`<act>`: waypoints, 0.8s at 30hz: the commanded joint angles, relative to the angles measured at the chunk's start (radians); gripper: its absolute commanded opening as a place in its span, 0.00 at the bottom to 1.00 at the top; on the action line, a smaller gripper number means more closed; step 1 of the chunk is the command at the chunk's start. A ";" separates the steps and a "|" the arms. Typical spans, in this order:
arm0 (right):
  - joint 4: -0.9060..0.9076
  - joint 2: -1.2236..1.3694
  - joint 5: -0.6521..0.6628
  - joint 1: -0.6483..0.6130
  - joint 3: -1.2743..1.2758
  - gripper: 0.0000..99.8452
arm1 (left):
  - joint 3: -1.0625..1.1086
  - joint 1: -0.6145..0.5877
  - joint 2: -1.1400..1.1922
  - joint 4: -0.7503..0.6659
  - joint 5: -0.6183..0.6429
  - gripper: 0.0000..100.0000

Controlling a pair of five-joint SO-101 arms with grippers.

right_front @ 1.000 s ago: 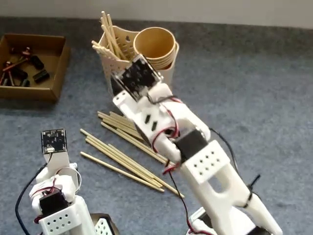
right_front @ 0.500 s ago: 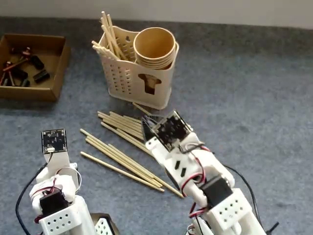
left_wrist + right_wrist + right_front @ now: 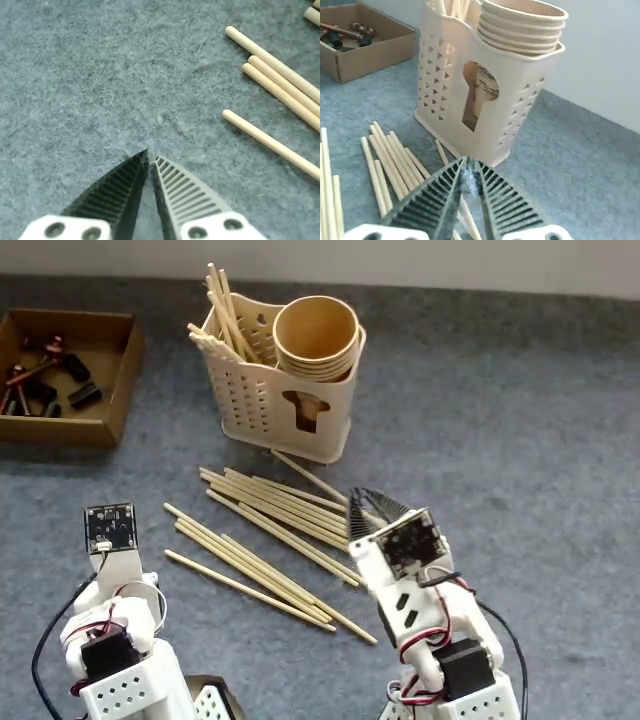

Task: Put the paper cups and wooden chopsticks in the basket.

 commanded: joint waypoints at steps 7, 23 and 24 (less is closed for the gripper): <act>-0.005 -0.019 -0.189 0.249 0.054 0.01 | -0.104 -0.090 -0.007 -0.057 -0.006 0.01; -0.358 -0.018 -0.186 0.329 0.278 0.01 | -0.323 0.139 -0.001 -0.123 -0.196 0.01; -0.358 -0.018 -0.186 0.328 0.278 0.01 | -0.357 0.170 -0.001 -0.080 -0.215 0.01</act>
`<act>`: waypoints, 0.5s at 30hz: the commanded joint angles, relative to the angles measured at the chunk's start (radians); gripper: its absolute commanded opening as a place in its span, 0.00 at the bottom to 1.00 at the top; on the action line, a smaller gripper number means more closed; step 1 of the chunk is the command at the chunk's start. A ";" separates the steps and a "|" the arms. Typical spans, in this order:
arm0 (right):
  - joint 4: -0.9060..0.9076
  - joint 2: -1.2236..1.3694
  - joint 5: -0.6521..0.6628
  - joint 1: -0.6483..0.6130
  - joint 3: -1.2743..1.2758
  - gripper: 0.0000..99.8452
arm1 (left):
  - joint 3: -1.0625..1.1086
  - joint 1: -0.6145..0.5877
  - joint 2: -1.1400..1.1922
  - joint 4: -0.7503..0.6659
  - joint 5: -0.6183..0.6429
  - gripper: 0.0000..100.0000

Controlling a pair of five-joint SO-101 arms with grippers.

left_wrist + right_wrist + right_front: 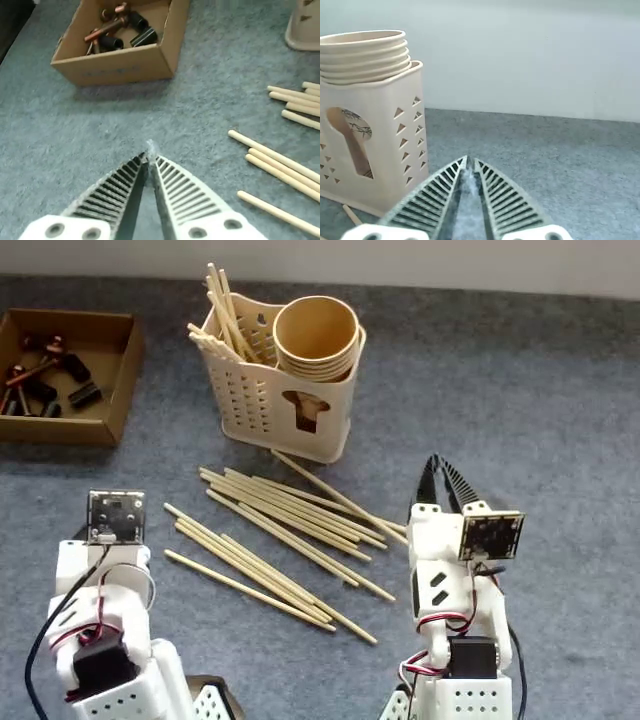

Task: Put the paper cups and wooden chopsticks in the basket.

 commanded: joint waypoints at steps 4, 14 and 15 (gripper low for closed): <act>-0.031 -0.004 -0.002 0.008 0.111 0.01 | -0.239 0.237 -0.001 0.233 -0.074 0.01; -0.025 -0.004 -0.002 -0.012 0.111 0.01 | -0.335 0.447 0.410 0.327 -0.293 0.01; -0.015 -0.004 -0.002 -0.018 0.111 0.01 | -0.363 0.475 0.467 0.354 -0.324 0.01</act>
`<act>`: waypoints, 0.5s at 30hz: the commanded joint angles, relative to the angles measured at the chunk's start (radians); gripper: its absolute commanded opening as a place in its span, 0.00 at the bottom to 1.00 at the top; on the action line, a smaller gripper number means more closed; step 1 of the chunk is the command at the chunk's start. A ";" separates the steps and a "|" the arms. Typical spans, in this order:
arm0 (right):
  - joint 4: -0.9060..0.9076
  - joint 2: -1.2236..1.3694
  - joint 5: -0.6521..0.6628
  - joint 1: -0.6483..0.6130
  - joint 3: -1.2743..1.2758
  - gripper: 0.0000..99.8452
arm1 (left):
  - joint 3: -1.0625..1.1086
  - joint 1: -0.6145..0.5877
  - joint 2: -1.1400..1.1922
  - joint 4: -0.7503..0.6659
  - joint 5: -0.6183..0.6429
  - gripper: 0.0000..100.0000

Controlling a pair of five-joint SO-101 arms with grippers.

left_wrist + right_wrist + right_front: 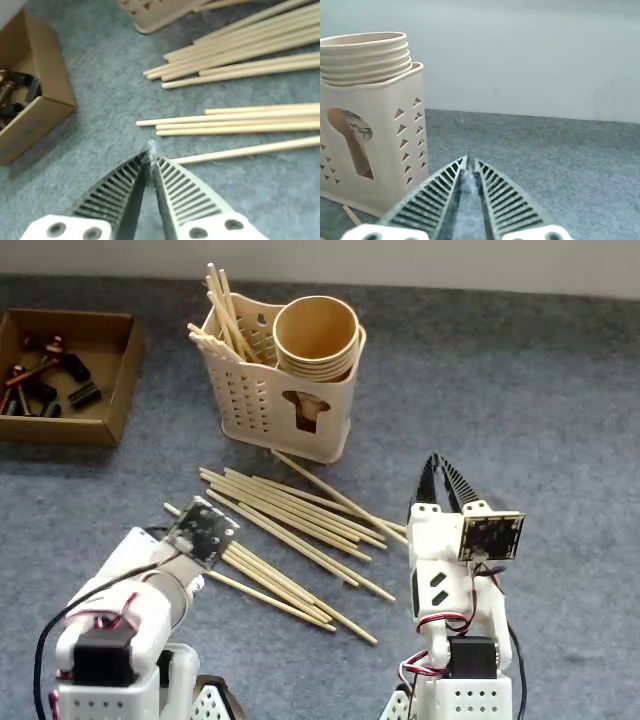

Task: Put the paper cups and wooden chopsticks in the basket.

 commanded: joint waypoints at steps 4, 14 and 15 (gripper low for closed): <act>-0.001 -0.004 0.046 -0.028 0.111 0.01 | -0.180 0.148 0.363 0.120 -0.137 0.01; -0.001 -0.004 0.064 -0.022 0.111 0.01 | -0.239 0.243 0.661 0.117 -0.190 0.11; -0.001 -0.004 0.064 -0.022 0.113 0.01 | -0.236 0.255 0.679 0.117 -0.207 0.11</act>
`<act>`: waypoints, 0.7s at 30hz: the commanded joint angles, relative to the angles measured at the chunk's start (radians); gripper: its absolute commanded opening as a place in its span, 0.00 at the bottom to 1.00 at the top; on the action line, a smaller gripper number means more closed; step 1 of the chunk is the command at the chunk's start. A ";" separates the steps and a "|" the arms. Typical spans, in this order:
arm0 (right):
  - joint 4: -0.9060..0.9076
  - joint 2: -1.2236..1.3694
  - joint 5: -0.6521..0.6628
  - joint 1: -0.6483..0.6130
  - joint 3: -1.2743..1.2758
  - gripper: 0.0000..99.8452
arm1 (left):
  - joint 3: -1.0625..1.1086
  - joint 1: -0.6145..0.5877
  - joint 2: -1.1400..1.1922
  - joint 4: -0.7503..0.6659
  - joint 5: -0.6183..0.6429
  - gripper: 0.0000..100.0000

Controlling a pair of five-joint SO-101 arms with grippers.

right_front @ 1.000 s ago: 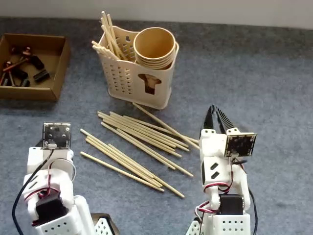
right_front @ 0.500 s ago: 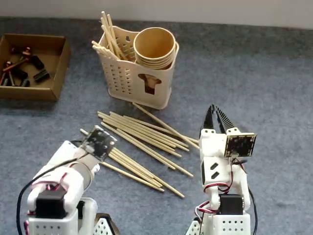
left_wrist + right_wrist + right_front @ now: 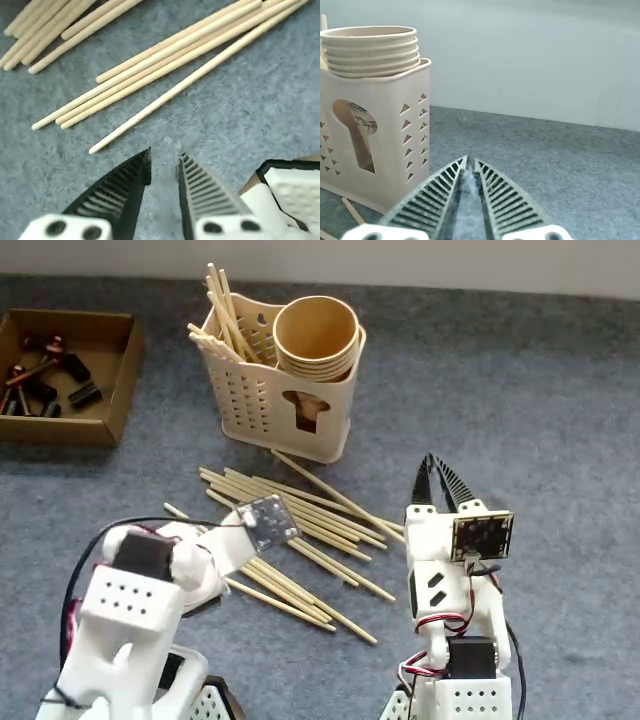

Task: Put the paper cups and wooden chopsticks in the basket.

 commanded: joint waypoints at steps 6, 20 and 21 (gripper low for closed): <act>-0.005 -0.004 0.014 0.042 0.114 0.01 | -0.039 0.062 0.174 -0.087 -0.089 0.11; -0.002 -0.004 0.017 0.039 0.111 0.01 | -0.047 0.209 0.446 -0.203 -0.121 0.07; -0.002 -0.004 0.017 0.039 0.111 0.01 | -0.047 0.213 0.450 -0.219 -0.121 0.07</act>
